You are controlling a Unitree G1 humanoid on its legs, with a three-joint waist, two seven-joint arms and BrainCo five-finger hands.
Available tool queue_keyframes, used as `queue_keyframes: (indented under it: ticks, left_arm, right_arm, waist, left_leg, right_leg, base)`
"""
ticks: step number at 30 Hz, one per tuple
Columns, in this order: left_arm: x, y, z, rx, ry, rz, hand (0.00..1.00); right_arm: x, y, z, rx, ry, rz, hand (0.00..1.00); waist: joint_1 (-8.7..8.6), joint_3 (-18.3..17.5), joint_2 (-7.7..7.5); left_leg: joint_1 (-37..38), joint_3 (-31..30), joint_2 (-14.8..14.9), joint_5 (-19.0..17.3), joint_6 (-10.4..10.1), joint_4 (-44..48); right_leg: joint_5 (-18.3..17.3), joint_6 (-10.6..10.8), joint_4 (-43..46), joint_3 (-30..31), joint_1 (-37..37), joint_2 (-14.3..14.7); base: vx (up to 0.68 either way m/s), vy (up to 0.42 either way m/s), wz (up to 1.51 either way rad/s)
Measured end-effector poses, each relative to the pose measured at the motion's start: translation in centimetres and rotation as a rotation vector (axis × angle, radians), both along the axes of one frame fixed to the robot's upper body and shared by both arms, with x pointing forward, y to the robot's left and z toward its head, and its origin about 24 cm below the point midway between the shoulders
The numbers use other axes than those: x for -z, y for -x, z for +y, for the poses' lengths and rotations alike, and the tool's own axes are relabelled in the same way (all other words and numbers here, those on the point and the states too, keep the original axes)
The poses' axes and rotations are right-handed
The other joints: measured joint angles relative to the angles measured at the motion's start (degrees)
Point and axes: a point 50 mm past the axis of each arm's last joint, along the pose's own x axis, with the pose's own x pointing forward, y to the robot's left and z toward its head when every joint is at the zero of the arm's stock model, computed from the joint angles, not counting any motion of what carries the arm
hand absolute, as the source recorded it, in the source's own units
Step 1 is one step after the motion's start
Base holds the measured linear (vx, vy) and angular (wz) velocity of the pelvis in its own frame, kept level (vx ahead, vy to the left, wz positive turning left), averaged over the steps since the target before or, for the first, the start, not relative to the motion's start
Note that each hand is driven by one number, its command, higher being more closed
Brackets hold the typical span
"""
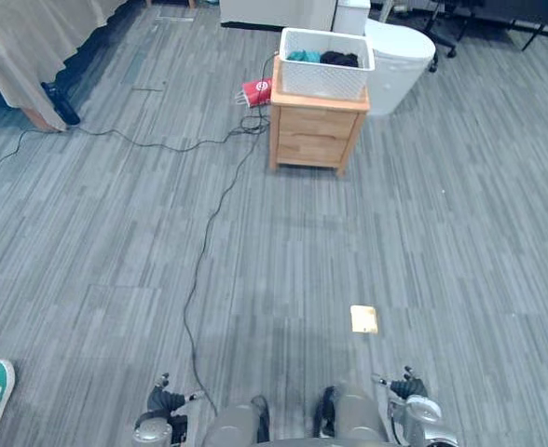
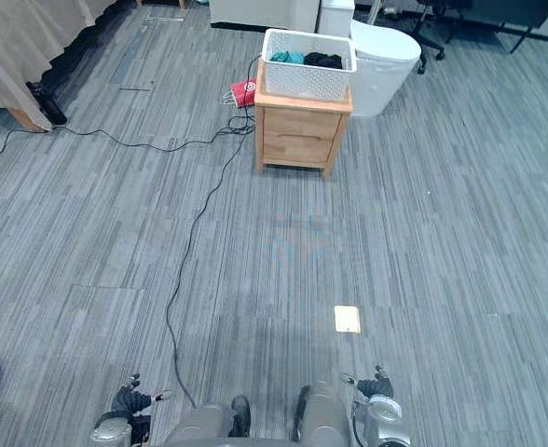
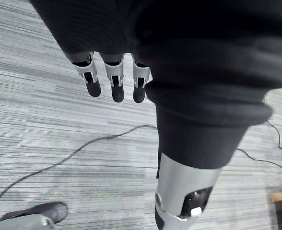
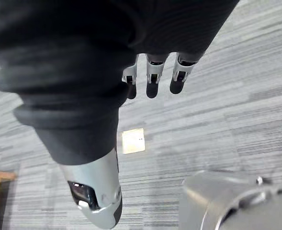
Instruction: Pick up the laundry basket with both hands and put the clothes into the washing machine.
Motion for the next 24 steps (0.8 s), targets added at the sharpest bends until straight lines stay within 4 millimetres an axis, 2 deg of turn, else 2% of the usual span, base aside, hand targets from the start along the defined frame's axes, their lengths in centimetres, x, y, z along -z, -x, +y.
queue_keyframes:
  ticks: [1, 2, 3, 4, 5, 6, 7, 8, 9, 10, 11, 12, 14, 15, 16, 17, 18, 19, 20, 21, 22, 23, 24]
  left_arm:
    - [0.0, -0.1, -0.1, 0.000, 0.004, -0.002, 0.00]
    - [0.1, 0.1, -0.4, -0.004, 0.013, -0.005, 0.00]
    - [0.3, 0.3, -0.8, -0.009, 0.026, -0.002, 0.00]
    - [0.5, 0.5, -1.1, -0.018, 0.038, 0.002, 0.00]
    - [0.6, 0.8, -1.4, -0.047, 0.057, -0.004, 0.00]
    - [0.8, 1.8, -1.5, -0.111, 0.080, -0.003, 0.00]
    - [0.8, 2.2, -1.4, -0.128, 0.082, -0.002, 0.00]
    - [0.7, 2.2, -1.2, -0.144, 0.082, -0.006, 0.00]
    - [0.7, 2.0, -1.2, -0.143, 0.082, -0.010, 0.00]
    - [0.4, 1.4, -1.5, -0.132, 0.087, -0.032, 0.00]
    - [0.3, 1.1, -1.7, -0.128, 0.092, -0.046, 0.00]
    - [0.1, 0.8, -2.0, -0.119, 0.100, -0.062, 0.00]
    - [0.0, 0.6, -2.3, -0.101, 0.111, -0.068, 0.00]
    - [0.0, 0.5, -2.4, -0.099, 0.116, -0.072, 0.00]
    - [0.0, 0.5, -2.6, -0.101, 0.120, -0.071, 0.00]
    - [0.2, 0.7, -3.0, -0.101, 0.132, -0.064, 0.00]
    - [0.5, 1.3, -3.4, -0.103, 0.141, -0.046, 0.00]
    - [0.8, 2.0, -3.3, -0.109, 0.139, -0.026, 0.00]
    - [0.9, 2.3, -2.8, -0.112, 0.128, -0.009, 0.00]
    - [0.7, 1.9, -2.4, -0.103, 0.118, -0.017, 0.00]
    - [0.7, 2.1, -2.3, -0.099, 0.114, -0.012, 0.00]
    - [0.8, 2.3, -2.3, -0.097, 0.114, -0.002, 0.00]
    - [0.9, 2.3, -2.5, -0.080, 0.112, 0.009, 0.00]
  right_arm:
    - [0.0, 0.1, 0.0, 0.001, 0.000, 0.004, 0.00]
    - [0.2, 0.7, 0.0, 0.004, -0.003, 0.018, 0.00]
    - [0.4, 1.4, -0.1, 0.008, -0.003, 0.033, 0.00]
    - [0.3, 1.2, -0.1, 0.006, -0.002, 0.025, 0.00]
    - [-0.1, 0.7, 0.1, 0.003, -0.003, -0.004, 0.00]
    - [-0.8, -0.4, 0.5, -0.015, -0.005, -0.058, 0.00]
    - [-1.0, -0.9, 0.6, -0.023, -0.006, -0.080, 0.00]
    - [-1.4, -1.5, 1.1, -0.029, -0.014, -0.117, 0.00]
    - [-1.5, -1.7, 1.3, -0.030, -0.017, -0.130, 0.00]
    - [-1.6, -1.9, 1.6, -0.028, -0.027, -0.139, 0.00]
    - [-1.6, -2.0, 1.7, -0.026, -0.033, -0.148, 0.00]
    - [-1.8, -2.2, 1.7, -0.026, -0.032, -0.159, 0.00]
    - [-2.2, -2.8, 1.7, -0.030, -0.028, -0.179, 0.00]
    - [-2.3, -2.9, 1.5, -0.028, -0.023, -0.183, 0.00]
    - [-2.3, -2.8, 1.3, -0.019, -0.022, -0.182, 0.00]
    - [-2.0, -2.1, 0.9, 0.003, -0.017, -0.168, 0.00]
    - [-1.7, -1.0, 0.4, 0.017, -0.010, -0.140, 0.00]
    - [-1.4, -0.6, 0.6, 0.020, -0.017, -0.126, 0.00]
    - [-1.2, -0.3, 1.5, 0.019, -0.043, -0.121, 0.00]
    - [-1.0, 0.1, 1.9, 0.020, -0.054, -0.114, 0.00]
    - [-0.9, 0.1, 2.3, 0.009, -0.063, -0.112, 0.00]
    - [-0.9, 0.0, 2.5, 0.000, -0.066, -0.113, 0.00]
    - [-0.9, -0.2, 2.9, -0.024, -0.071, -0.114, 0.00]
  waist:
    - [0.00, 0.01, -0.12]
    - [-0.23, -0.49, -0.78]
    - [-0.65, -0.88, 0.71]
    - [-0.24, -0.94, 2.42]
    - [-0.05, -0.94, 4.25]
    - [0.75, -0.86, 6.51]
    - [1.23, -0.87, 7.03]
    - [2.28, -0.60, 6.72]
    - [3.00, -0.31, 6.21]
    - [4.31, -0.14, 4.62]
    - [4.91, -0.34, 4.14]
    - [5.36, -0.49, 3.88]
    - [5.59, -0.47, 3.79]
    - [5.83, -0.47, 3.80]
    - [5.94, -0.59, 3.97]
    - [6.71, -1.34, 5.12]
    - [7.08, -2.84, 6.29]
    - [7.34, -3.51, 5.86]
    - [6.79, -5.12, 3.29]
    - [6.99, -5.68, 2.13]
    - [7.01, -5.77, 1.56]
    - [6.79, -5.72, 1.63]
    - [6.46, -5.59, 1.86]
  left_leg:
    - [1.27, -0.33, -0.10, -0.70, -1.15, -0.06]
    - [3.03, -1.94, 0.10, -2.35, -3.76, 2.25]
    - [2.31, -2.74, 1.62, -3.63, -5.97, 7.63]
    - [0.83, -2.49, 3.23, -3.76, -6.28, 12.27]
    - [-3.06, -0.91, 5.74, -2.92, -7.58, 22.79]
    - [-11.71, 2.36, 10.92, 7.18, -9.34, 44.62]
    - [-14.87, 2.84, 13.60, 9.66, -9.43, 52.47]
    - [-20.24, 4.17, 17.09, 8.12, -7.31, 64.34]
    - [-22.38, 4.60, 17.78, 7.30, -6.27, 67.64]
    - [-26.38, 5.49, 17.84, 6.16, -4.51, 69.72]
    - [-29.32, 6.19, 17.91, 5.52, -3.79, 68.41]
    - [-33.03, 7.32, 18.14, 4.40, -3.93, 63.96]
    - [-36.43, 9.05, 17.62, 3.79, -3.63, 51.42]
    - [-36.83, 9.64, 16.47, 4.31, -4.43, 39.59]
    - [-36.29, 9.29, 15.74, 5.05, -5.47, 33.11]
    - [-34.69, 7.78, 14.88, 7.20, -7.39, 20.96]
    - [-34.01, 6.70, 14.79, 12.03, -5.57, 16.25]
    - [-33.55, 6.40, 14.73, 16.09, -4.20, 17.52]
    - [-33.34, 8.96, 13.48, 12.19, -2.94, 20.24]
    - [-31.57, 11.80, 13.47, 9.69, -2.38, 21.19]
    - [-29.15, 13.70, 13.34, 7.93, -1.80, 21.31]
    - [-27.46, 14.39, 13.33, 6.55, -1.62, 21.37]
    - [-23.91, 16.03, 13.39, 3.92, -1.40, 21.25]
  right_leg:
    - [0.96, -1.54, -0.06, 0.13, -0.45, 0.11]
    - [4.32, -7.21, 2.17, 0.29, -0.42, 0.14]
    - [6.95, -9.84, 5.86, -1.00, 0.01, 0.45]
    - [5.13, -10.16, 7.12, -1.94, 0.73, 1.09]
    - [2.89, -10.88, 7.22, -2.65, 2.91, 2.88]
    - [-0.34, -12.31, 6.26, -3.20, 7.69, 6.46]
    - [-1.49, -12.93, 5.74, -3.08, 10.03, 7.89]
    - [-3.72, -13.67, 5.06, -2.12, 14.61, 9.75]
    - [-4.57, -13.91, 4.61, -1.29, 17.01, 10.04]
    - [-5.67, -14.00, 2.72, 0.98, 21.70, 9.98]
    - [-5.77, -14.05, 0.66, 2.28, 24.78, 9.91]
    - [-5.83, -14.02, -2.09, 3.79, 28.46, 9.77]
    - [-6.86, -12.94, -4.62, 6.46, 32.50, 8.90]
    - [-8.56, -11.27, -4.96, 8.70, 34.38, 7.98]
    - [-9.46, -10.60, -5.01, 9.85, 35.13, 7.71]
    - [-11.33, -8.88, -5.02, 11.96, 36.89, 7.53]
    - [-14.10, -7.09, -4.50, 14.45, 38.38, 7.56]
    - [-15.89, -6.39, -3.51, 15.94, 38.81, 6.74]
    - [-17.67, -4.66, 0.94, 16.79, 37.51, 3.87]
    - [-17.89, -3.46, 9.73, 16.85, 33.92, 2.12]
    - [-16.76, -0.65, 17.87, 15.96, 30.64, 0.97]
    - [-15.37, 2.03, 23.90, 14.68, 28.11, -0.08]
    - [-14.73, 4.49, 34.25, 12.68, 23.93, -1.95]
  base:
    - [0.61, -0.082, 0.81]
    - [0.65, -0.133, 0.91]
    - [0.67, -0.157, 0.84]
    - [0.71, -0.182, 0.53]
    - [0.75, -0.202, 0.05]
    - [0.77, -0.198, -0.09]
    - [0.91, -0.211, -0.32]
    - [0.58, -0.123, -0.31]
    - [0.83, -0.159, -0.39]
    - [0.52, -0.089, -0.40]
    - [0.76, -0.101, -0.62]
    - [0.59, -0.019, -0.73]
    - [0.63, 0.064, -0.77]
    - [0.45, 0.105, -0.71]
    - [0.66, 0.220, -0.97]
    - [0.55, 0.260, -1.09]
    - [0.68, 0.339, -1.19]
    - [0.61, 0.331, -1.03]
    - [0.63, 0.319, -0.89]
    - [0.61, 0.300, -0.98]
    - [0.56, 0.288, -0.88]
    - [0.49, 0.278, -0.85]
    - [0.55, 0.293, -0.72]
